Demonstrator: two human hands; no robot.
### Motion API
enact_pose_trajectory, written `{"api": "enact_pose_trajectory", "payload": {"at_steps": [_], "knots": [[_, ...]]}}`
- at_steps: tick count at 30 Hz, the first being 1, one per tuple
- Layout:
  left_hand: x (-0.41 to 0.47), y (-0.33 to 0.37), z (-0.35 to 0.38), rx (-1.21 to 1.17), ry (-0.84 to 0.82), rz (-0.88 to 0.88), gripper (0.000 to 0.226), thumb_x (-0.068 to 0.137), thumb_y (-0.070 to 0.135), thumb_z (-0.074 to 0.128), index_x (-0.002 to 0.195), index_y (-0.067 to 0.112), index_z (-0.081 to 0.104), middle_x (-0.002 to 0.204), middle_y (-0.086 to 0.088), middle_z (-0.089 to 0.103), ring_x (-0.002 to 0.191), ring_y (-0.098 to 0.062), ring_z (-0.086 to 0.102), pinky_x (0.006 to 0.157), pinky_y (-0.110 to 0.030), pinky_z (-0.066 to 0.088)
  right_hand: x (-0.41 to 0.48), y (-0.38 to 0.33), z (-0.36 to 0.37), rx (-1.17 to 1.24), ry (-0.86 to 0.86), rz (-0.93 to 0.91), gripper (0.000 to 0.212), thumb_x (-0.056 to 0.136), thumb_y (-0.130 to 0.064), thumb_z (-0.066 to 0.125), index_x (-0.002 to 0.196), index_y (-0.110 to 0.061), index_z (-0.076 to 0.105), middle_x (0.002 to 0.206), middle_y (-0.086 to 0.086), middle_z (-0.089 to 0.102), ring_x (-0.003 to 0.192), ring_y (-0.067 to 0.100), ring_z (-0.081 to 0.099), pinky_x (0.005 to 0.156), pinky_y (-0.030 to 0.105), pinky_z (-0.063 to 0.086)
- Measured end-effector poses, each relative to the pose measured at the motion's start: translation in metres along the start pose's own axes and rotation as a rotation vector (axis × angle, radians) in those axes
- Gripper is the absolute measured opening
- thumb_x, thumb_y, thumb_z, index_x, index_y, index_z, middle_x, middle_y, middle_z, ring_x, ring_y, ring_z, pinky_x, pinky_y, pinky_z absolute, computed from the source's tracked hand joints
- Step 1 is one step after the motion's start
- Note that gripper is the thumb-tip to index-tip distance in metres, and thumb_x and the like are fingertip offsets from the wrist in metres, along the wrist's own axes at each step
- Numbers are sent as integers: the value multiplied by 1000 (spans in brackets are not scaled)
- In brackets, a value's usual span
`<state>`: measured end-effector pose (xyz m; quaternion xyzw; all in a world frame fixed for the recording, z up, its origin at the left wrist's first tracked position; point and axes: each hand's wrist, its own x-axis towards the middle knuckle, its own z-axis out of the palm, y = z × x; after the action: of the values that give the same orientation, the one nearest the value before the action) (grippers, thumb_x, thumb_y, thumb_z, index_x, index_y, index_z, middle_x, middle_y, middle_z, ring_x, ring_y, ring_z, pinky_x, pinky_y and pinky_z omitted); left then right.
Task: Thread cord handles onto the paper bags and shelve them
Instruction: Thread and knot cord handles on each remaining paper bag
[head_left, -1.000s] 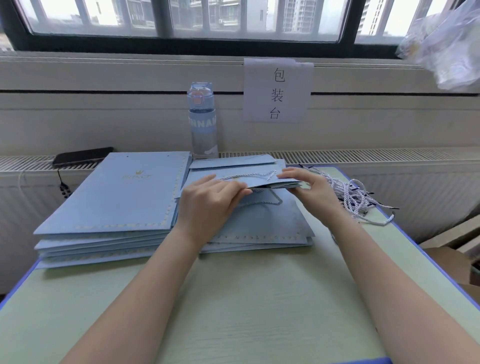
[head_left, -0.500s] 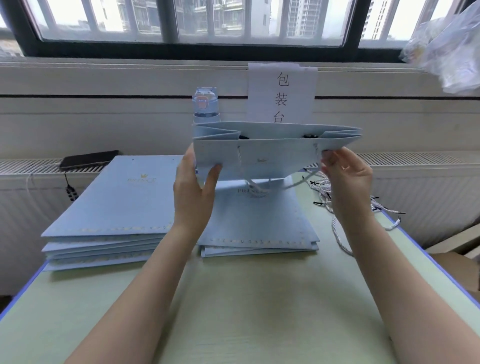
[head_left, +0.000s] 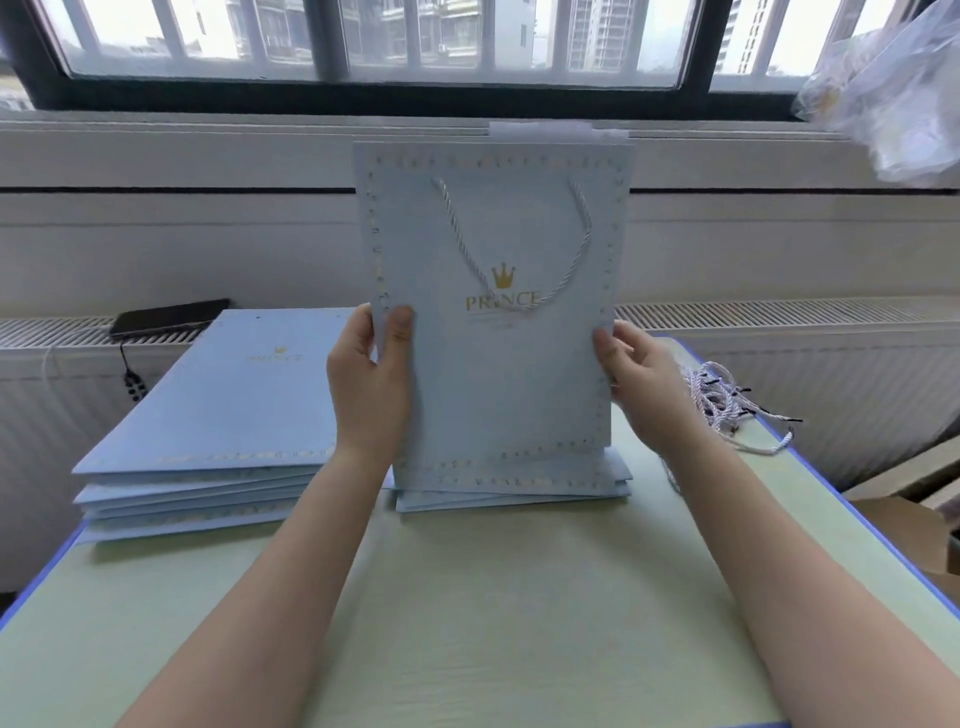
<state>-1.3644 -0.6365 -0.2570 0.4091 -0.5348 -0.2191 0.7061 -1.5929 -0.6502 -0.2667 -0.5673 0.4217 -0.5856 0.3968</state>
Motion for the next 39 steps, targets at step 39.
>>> {"api": "enact_pose_trajectory", "payload": {"at_steps": [39], "knots": [[-15, -31, 11, 709, -498, -385, 75, 92, 30, 54, 152, 13, 13, 153, -12, 26, 139, -25, 28, 106, -32, 28, -1, 18, 8, -754, -112, 336, 51, 95, -16, 51, 143, -11, 35, 144, 6, 42, 129, 22, 42, 102, 28, 33]]}}
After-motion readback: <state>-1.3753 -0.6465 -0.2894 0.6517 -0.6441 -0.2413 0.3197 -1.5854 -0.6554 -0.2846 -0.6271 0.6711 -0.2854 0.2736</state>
